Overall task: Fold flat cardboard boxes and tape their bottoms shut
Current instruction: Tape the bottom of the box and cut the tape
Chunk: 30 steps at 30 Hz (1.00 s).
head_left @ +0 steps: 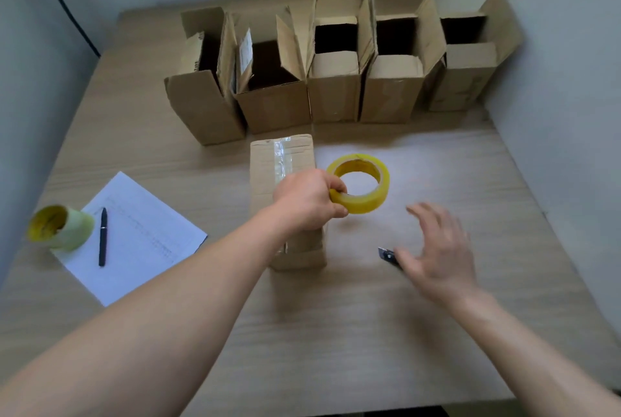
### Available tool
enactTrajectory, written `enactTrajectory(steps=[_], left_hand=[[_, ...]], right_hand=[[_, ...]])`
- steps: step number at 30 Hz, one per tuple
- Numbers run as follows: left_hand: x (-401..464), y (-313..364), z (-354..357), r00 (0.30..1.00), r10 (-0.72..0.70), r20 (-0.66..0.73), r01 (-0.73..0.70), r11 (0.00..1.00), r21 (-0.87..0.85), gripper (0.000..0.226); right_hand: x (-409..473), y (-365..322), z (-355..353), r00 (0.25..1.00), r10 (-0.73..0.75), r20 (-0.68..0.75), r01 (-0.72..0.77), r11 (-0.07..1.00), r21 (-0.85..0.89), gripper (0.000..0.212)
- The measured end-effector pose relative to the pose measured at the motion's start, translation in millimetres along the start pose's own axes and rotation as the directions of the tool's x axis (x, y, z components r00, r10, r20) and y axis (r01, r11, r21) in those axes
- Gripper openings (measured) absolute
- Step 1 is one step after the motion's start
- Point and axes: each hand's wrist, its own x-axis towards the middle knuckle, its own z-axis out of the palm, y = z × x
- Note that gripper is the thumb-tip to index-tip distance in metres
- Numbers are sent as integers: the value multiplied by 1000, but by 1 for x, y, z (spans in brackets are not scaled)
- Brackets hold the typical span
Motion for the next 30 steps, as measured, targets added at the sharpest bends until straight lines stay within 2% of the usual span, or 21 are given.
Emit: enactTrajectory(steps=[1,2,4,6,8,10,12,15,20,24,27,30], left_hand=[[0,0,1,1000,3,-6,-3,1000,-1,31],[1,0,2,1000,7,-8,-7,1000,-3,31],[1,1,1,1000,18,-1,-18,1000,-8,31],[2,1,-1,1000,19,20,-19,1000,-14,31],[3,1,-3,999,20,42,-19,1000,-24,31],[4,0,-4,998,28,61,-26,999,-37,31],[5,-2,-4,997,39,67,-36,998,-50,31],[6,-4,-4,996,56,65,-52,997,-56,30],[6,-3,0,996,73,55,-72,997,-33,27],[10,-6,-3,996,40,78,-29,990,-137,16],[11,-10,-5,996,34,85,-19,983,-181,16],[12,-8,-3,996,51,69,-39,986,-165,16]], right_hand=[[-22,13,5,983,130,132,-113,985,-132,66],[-41,23,9,947,219,236,-157,954,-256,64],[-68,33,16,921,250,298,-146,932,-332,52],[-78,27,19,921,259,292,-205,958,-202,44],[-80,11,19,945,243,221,-267,960,88,41],[-77,-14,16,983,151,106,-176,941,290,42],[-70,-36,15,998,41,45,-54,929,365,42],[-57,-56,20,999,-44,30,29,917,399,42],[-51,-58,40,994,-5,110,-30,951,309,42],[-65,-41,48,967,68,246,-114,977,179,45],[-70,-27,50,957,174,234,-207,970,127,43],[-63,-21,46,937,271,222,-260,963,-75,44]])
